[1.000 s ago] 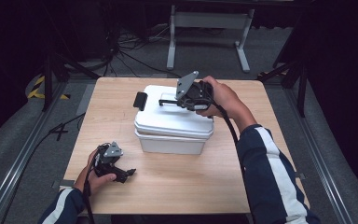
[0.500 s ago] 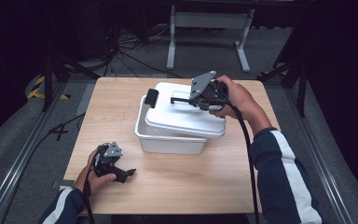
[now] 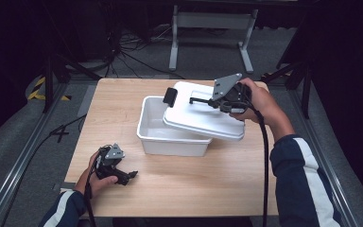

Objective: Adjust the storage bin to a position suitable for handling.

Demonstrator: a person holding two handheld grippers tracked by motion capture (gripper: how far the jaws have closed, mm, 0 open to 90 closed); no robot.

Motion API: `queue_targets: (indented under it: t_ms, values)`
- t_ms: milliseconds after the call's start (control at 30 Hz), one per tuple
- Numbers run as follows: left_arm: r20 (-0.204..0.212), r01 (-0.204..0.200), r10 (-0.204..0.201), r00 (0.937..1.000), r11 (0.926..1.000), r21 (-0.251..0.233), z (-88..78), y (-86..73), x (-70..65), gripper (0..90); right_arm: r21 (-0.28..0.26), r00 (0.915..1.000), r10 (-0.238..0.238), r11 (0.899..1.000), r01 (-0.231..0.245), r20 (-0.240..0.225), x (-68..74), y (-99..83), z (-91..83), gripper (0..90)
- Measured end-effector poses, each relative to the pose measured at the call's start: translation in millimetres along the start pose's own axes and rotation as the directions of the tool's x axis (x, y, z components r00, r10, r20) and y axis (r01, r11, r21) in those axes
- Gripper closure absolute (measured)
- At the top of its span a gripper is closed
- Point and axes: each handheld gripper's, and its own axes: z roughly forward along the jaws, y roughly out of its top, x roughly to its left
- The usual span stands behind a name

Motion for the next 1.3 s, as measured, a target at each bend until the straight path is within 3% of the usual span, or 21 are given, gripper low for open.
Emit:
queue_targets:
  t_ms: [567, 933, 1300]
  values:
    - [-0.002, 0.005, -0.005, 1.0000, 1.0000, -0.002, 0.0, -0.2, -0.4, 0.2, -0.002, 0.9952, 0.085, 0.996, -0.085, 0.048, -5.0, -47.3, -29.3, 85.0]
    - [-0.003, 0.005, -0.005, 1.0000, 1.0000, -0.002, 0.1, -0.3, -0.4, 0.2, -0.008, 0.9815, 0.165, 0.986, -0.165, 0.098, -8.4, -88.6, -47.8, 85.0]
    - [-0.003, 0.003, -0.003, 1.0000, 1.0000, 0.000, 0.0, -0.2, -0.3, 0.2, 0.013, 0.9707, 0.207, 0.978, -0.210, 0.122, -9.5, -116.8, -58.9, 85.0]
